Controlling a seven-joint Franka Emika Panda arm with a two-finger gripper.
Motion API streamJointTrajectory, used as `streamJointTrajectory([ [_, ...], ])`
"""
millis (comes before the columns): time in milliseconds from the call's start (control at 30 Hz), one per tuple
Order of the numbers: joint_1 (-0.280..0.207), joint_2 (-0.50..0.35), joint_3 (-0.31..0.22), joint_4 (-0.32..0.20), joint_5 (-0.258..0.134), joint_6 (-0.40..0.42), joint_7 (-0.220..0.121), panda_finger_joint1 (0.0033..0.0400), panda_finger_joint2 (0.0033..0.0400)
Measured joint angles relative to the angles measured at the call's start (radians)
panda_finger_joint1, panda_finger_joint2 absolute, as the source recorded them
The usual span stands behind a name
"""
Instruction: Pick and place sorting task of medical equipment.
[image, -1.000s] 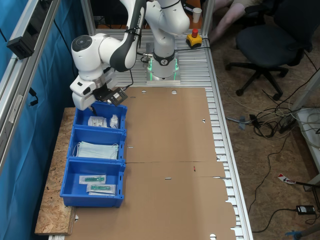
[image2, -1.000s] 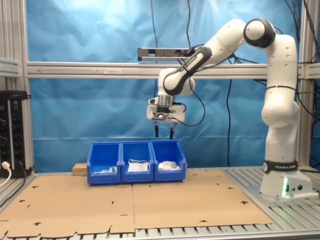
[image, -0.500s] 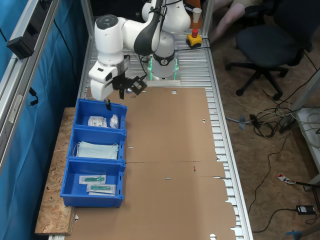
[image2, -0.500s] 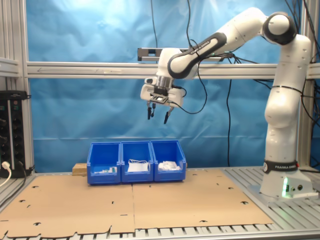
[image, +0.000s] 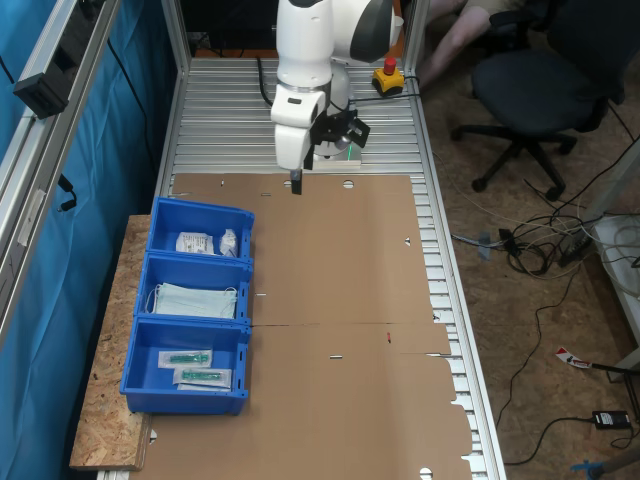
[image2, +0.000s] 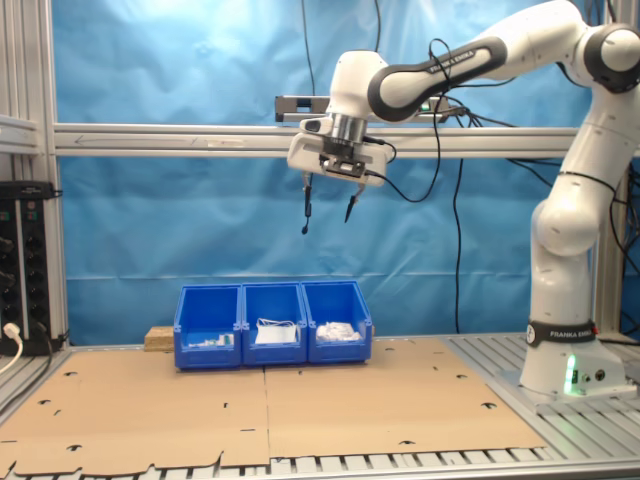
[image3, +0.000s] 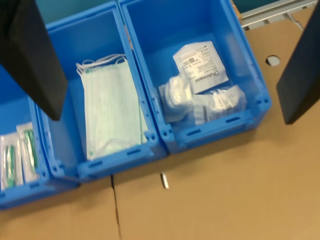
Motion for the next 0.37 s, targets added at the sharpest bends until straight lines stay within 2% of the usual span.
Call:
streamJointTrajectory([
  [33,0.026,-0.020,0.002,0.000,0.000,-0.036,0.000,0.0400,0.0400],
  [367,0.114,-0.092,0.007,0.008,0.000,-0.194,0.000,0.0400,0.0400],
])
